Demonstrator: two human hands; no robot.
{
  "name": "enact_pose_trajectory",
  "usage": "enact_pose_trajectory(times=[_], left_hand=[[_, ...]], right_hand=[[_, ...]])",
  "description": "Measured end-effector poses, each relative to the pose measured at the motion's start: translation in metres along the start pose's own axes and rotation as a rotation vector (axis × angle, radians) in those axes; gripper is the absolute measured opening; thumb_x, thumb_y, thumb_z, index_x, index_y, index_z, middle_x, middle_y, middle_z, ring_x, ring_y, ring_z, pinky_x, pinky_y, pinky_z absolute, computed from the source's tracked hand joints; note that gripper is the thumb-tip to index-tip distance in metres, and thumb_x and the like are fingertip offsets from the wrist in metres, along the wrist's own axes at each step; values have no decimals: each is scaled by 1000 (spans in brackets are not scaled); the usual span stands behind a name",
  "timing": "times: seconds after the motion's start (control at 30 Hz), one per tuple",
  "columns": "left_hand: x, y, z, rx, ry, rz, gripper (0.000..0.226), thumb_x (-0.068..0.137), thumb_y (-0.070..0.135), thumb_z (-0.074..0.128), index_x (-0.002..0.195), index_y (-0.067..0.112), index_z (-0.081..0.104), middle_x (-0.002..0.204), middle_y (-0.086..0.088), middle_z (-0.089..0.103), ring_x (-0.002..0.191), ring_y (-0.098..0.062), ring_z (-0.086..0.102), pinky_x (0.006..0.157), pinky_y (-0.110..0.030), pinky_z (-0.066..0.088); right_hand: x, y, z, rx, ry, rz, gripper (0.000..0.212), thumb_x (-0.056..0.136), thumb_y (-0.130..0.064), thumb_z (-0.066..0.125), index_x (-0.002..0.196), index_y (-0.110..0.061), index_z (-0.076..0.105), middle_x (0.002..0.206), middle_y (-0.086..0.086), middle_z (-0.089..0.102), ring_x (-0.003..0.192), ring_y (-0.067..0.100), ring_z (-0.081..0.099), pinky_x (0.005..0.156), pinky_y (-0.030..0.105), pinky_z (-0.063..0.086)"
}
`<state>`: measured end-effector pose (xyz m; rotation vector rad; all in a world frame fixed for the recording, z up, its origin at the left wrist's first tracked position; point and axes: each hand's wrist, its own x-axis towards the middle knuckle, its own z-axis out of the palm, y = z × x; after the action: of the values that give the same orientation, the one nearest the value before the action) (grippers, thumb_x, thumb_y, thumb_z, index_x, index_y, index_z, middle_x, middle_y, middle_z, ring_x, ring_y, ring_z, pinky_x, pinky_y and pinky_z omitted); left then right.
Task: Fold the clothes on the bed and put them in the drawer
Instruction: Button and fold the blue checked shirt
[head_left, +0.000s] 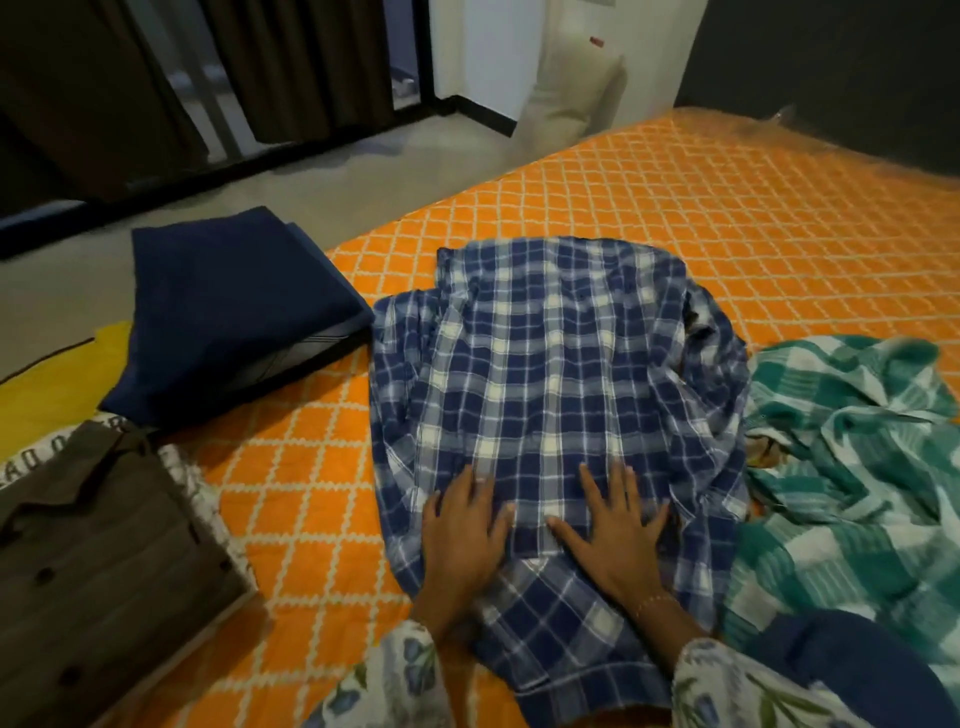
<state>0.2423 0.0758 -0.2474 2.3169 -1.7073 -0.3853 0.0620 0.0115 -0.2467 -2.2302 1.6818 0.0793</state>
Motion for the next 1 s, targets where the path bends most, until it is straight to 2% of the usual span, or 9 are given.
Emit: enact_pose_trajectory(times=[0.07, 0.17, 0.4, 0.53, 0.63, 0.73, 0.8, 0.93, 1.0], left_hand=[[25, -13, -23, -72, 170, -120, 48, 97, 37, 27, 132, 15, 52, 140, -9, 47, 128, -26, 43, 105, -44, 32], [77, -51, -59, -278, 351, -452, 38, 93, 4, 43, 130, 3, 51, 132, -20, 48, 122, -36, 44, 98, -45, 36], [172, -106, -74, -1179, 263, -920, 2, 84, 4, 61, 86, 4, 62, 106, -20, 64, 93, -36, 61, 84, -41, 52], [187, -88, -94, -1485, -25, -613, 18, 94, -5, 43, 91, 0, 60, 66, -9, 65, 65, -23, 62, 52, -23, 52], [178, -77, -109, -1170, 94, -231, 36, 86, -16, 44, 93, 17, 59, 70, 7, 61, 62, -2, 60, 53, -15, 46], [165, -75, -114, -899, 37, 134, 23, 79, -10, 51, 86, 12, 56, 59, 17, 49, 48, 7, 46, 51, -11, 34], [159, -79, -108, -905, 57, 154, 28, 83, -8, 58, 100, 14, 57, 72, 13, 56, 56, 12, 52, 57, -9, 39], [163, -88, -96, -1218, 655, -498, 28, 93, 24, 59, 68, 14, 53, 61, -3, 46, 54, -8, 39, 58, -32, 34], [171, -78, -110, -1564, 488, -735, 37, 90, 50, 54, 93, 13, 57, 84, -12, 53, 72, -19, 52, 64, -36, 41]], right_hand=[[14, -25, -14, 16, 38, -60, 113, 58, -88, -21, 152, -32, 8, 160, 3, -10, 147, 21, -10, 111, 59, -10], [56, -78, -32, 40, 86, -186, 74, 91, -68, 18, 149, -24, 24, 160, 6, 6, 148, 22, 1, 114, 53, -7], [137, -181, -59, 373, -4, -377, 52, 102, -32, 40, 148, -11, 29, 153, 10, 31, 140, 25, 29, 112, 37, 27], [172, -217, -70, 585, -26, -328, 52, 100, -34, 43, 143, -5, 37, 132, 16, 55, 120, 29, 52, 94, 36, 42], [196, -235, -79, 933, -94, -143, 46, 95, -35, 55, 126, -2, 54, 111, 5, 60, 102, 18, 56, 75, 24, 43], [217, -242, -85, 950, -311, -102, 24, 89, -20, 65, 102, -1, 61, 84, 9, 60, 73, 17, 58, 53, 18, 43], [217, -246, -90, 1012, -343, -117, 3, 90, -4, 58, 88, -4, 60, 72, 8, 56, 58, 12, 54, 49, 17, 42], [207, -229, -110, 1578, -346, 18, 22, 89, 2, 47, 76, -8, 61, 63, 3, 65, 56, 14, 63, 57, 25, 51], [203, -209, -117, 1707, -352, 86, 20, 88, -1, 43, 78, -6, 60, 72, 7, 63, 67, 21, 61, 68, 33, 52]])
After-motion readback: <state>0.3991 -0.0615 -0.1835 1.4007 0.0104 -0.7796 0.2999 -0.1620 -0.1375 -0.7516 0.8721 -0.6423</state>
